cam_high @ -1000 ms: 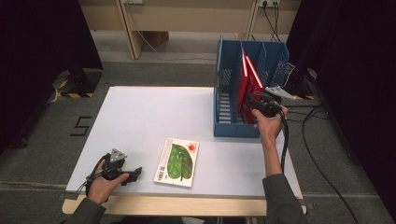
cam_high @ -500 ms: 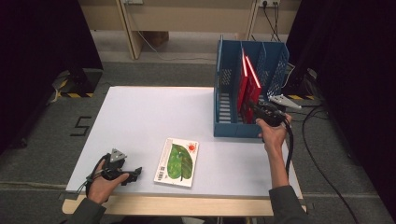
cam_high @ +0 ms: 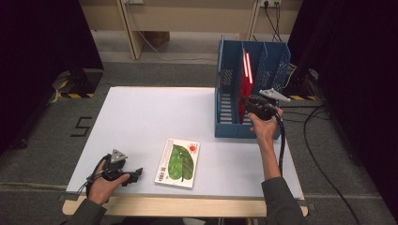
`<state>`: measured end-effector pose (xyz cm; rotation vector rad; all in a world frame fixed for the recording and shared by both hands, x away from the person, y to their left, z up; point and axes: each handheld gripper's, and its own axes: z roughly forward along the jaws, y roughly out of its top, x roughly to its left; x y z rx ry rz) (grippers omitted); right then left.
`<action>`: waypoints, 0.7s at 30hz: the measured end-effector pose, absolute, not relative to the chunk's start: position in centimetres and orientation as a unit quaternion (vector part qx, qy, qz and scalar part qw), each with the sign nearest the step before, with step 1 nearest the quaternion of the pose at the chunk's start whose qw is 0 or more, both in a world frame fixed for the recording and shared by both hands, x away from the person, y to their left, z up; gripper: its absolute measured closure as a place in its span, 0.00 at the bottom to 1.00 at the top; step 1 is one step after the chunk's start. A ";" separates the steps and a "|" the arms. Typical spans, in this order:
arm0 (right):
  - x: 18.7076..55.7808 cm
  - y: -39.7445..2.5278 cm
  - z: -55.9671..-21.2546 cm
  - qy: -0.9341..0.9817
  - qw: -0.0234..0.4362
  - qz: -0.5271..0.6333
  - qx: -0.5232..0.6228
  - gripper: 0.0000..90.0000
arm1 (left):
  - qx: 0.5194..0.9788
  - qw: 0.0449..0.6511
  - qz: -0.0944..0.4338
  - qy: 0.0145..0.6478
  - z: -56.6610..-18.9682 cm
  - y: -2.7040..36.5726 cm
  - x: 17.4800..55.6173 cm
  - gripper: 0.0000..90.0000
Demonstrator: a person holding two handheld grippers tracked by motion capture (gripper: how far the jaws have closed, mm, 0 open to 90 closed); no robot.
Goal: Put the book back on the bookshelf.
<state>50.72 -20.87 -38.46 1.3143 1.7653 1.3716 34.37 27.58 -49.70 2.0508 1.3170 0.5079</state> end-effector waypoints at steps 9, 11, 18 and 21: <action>49.5 -21.9 -39.2 0.670 0.264 0.514 0.465 0.81 | 0.780 0.320 0.193 0.502 -49.7 27.6 34.4 0.17; 49.5 -21.9 -39.2 0.672 0.265 0.513 0.463 0.81 | 0.780 0.320 0.193 0.502 -49.7 27.6 34.4 0.17; 50.6 -21.8 -39.0 0.670 0.266 0.508 0.472 0.82 | 0.780 0.320 0.194 0.501 -49.7 27.6 34.4 0.17; 51.2 -21.5 -38.9 0.672 0.270 0.501 0.473 0.82 | 0.780 0.321 0.193 0.501 -49.7 27.6 34.4 0.17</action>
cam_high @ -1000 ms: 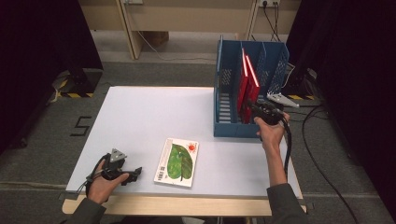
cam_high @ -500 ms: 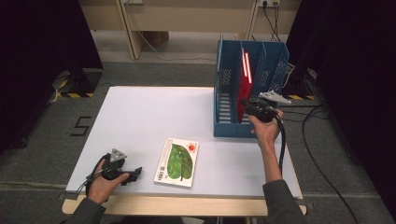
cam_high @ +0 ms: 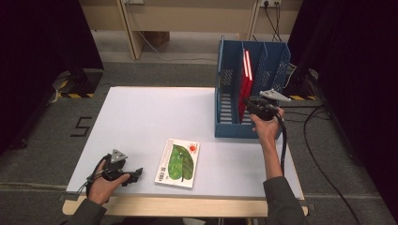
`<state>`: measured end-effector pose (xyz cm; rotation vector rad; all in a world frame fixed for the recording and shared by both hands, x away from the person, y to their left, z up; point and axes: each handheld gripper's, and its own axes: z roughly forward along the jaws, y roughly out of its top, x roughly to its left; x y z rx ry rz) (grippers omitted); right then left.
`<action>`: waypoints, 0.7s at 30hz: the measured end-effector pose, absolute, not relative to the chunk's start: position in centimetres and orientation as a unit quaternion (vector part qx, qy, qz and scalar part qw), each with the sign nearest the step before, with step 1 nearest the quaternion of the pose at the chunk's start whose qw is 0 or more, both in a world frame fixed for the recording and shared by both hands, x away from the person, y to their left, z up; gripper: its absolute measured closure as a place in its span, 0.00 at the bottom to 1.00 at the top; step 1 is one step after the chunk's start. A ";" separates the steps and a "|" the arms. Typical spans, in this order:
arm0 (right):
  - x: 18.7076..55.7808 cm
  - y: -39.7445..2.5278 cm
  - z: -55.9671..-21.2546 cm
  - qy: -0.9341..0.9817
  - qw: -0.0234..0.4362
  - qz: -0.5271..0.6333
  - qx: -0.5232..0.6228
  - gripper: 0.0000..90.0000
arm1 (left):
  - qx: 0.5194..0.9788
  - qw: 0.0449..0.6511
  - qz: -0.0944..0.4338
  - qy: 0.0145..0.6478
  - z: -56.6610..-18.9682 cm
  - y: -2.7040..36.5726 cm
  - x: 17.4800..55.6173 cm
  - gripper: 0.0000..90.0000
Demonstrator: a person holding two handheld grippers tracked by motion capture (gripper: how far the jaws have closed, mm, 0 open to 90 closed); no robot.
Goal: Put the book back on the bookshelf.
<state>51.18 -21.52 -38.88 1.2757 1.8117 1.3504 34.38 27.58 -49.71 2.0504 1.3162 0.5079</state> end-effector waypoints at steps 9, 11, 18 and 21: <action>50.4 -21.9 -39.3 0.683 0.270 0.497 0.463 0.87 | 0.781 0.320 0.193 0.501 -49.7 27.6 34.4 0.17; 50.5 -21.9 -39.3 0.684 0.272 0.496 0.460 0.88 | 0.781 0.319 0.193 0.501 -49.7 27.6 34.4 0.17; 51.2 -21.6 -39.0 0.688 0.279 0.482 0.466 0.88 | 0.781 0.320 0.193 0.501 -49.7 27.6 34.4 0.17; 51.6 -21.5 -38.9 0.690 0.278 0.480 0.464 0.88 | 0.781 0.320 0.193 0.501 -49.7 27.6 34.4 0.16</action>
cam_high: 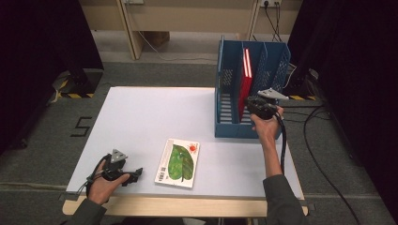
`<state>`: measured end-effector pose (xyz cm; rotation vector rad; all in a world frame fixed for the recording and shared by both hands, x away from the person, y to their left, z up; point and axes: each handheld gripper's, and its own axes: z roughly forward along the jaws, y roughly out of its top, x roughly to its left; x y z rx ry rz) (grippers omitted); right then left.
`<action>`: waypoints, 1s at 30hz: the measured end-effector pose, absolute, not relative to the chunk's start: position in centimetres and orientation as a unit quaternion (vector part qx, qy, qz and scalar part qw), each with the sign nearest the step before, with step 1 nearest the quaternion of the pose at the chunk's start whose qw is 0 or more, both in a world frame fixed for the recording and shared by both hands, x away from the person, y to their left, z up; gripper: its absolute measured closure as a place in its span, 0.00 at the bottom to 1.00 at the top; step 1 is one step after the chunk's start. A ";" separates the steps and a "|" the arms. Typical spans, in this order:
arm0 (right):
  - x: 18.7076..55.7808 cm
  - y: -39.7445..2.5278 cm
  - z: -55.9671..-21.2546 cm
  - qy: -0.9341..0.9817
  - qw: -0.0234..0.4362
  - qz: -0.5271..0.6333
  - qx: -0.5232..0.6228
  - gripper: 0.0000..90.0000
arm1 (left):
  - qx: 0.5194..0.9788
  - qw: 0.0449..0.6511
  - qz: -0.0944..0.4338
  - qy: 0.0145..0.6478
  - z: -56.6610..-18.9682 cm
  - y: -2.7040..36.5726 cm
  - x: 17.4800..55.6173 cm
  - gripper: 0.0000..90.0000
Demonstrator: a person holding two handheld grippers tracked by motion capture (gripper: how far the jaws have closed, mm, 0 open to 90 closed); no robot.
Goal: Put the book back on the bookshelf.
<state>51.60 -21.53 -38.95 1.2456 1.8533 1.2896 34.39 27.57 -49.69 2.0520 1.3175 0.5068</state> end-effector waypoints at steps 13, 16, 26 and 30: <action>51.3 -21.8 -38.7 0.696 0.285 0.469 0.463 0.88 | 0.780 0.321 0.193 0.501 -49.7 27.6 34.4 0.16; 51.1 -22.0 -38.7 0.693 0.285 0.476 0.461 0.90 | 0.781 0.320 0.192 0.500 -49.7 27.6 34.4 0.16; 50.2 -22.4 -38.4 0.690 0.275 0.485 0.462 0.83 | 0.781 0.320 0.193 0.501 -49.7 27.6 34.4 0.16; 49.2 -21.5 -38.5 0.698 0.279 0.480 0.453 0.77 | 0.781 0.321 0.192 0.501 -49.7 27.6 34.4 0.16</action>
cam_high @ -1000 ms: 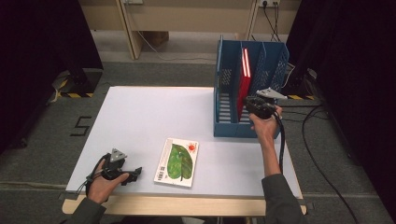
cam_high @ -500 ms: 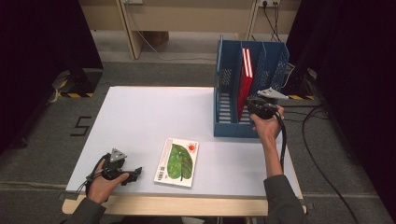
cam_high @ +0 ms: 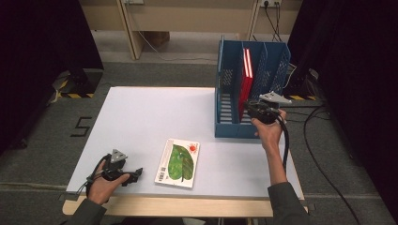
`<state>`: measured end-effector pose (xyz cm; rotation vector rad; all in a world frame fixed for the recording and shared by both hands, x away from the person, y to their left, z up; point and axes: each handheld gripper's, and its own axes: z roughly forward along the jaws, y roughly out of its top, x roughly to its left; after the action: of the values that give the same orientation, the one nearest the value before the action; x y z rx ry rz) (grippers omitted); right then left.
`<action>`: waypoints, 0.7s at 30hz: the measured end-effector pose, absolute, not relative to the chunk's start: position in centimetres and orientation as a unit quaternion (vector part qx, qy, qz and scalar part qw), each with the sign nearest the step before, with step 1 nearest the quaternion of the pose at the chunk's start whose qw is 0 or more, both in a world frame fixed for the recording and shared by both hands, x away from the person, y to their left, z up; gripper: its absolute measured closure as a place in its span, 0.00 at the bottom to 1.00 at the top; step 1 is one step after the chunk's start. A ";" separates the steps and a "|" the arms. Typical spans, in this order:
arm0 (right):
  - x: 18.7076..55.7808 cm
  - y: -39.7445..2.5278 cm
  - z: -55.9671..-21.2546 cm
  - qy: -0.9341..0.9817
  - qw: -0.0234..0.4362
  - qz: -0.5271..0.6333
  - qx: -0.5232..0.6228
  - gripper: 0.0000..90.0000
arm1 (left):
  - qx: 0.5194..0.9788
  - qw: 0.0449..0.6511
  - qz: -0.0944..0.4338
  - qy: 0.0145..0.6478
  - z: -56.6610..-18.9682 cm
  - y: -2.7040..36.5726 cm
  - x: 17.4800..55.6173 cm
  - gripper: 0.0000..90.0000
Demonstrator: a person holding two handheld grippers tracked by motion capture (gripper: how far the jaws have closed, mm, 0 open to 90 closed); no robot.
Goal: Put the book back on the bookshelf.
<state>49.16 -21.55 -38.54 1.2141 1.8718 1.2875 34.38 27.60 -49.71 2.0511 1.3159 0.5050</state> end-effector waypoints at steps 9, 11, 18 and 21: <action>45.6 -20.9 -39.1 0.701 0.276 0.493 0.436 0.67 | 0.780 0.321 0.193 0.502 -49.7 27.6 34.4 0.16; 45.2 -21.0 -39.3 0.699 0.277 0.493 0.437 0.66 | 0.780 0.321 0.193 0.502 -49.7 27.6 34.4 0.16; 43.5 -20.8 -40.3 0.700 0.253 0.495 0.449 0.59 | 0.779 0.322 0.195 0.502 -49.7 27.5 34.3 0.17; 42.8 -20.7 -40.8 0.700 0.247 0.493 0.454 0.56 | 0.778 0.323 0.195 0.502 -49.7 27.5 34.3 0.17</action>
<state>42.80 -20.72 -40.78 1.2368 1.9086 1.3440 34.32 27.55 -49.74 2.0431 1.3174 0.5118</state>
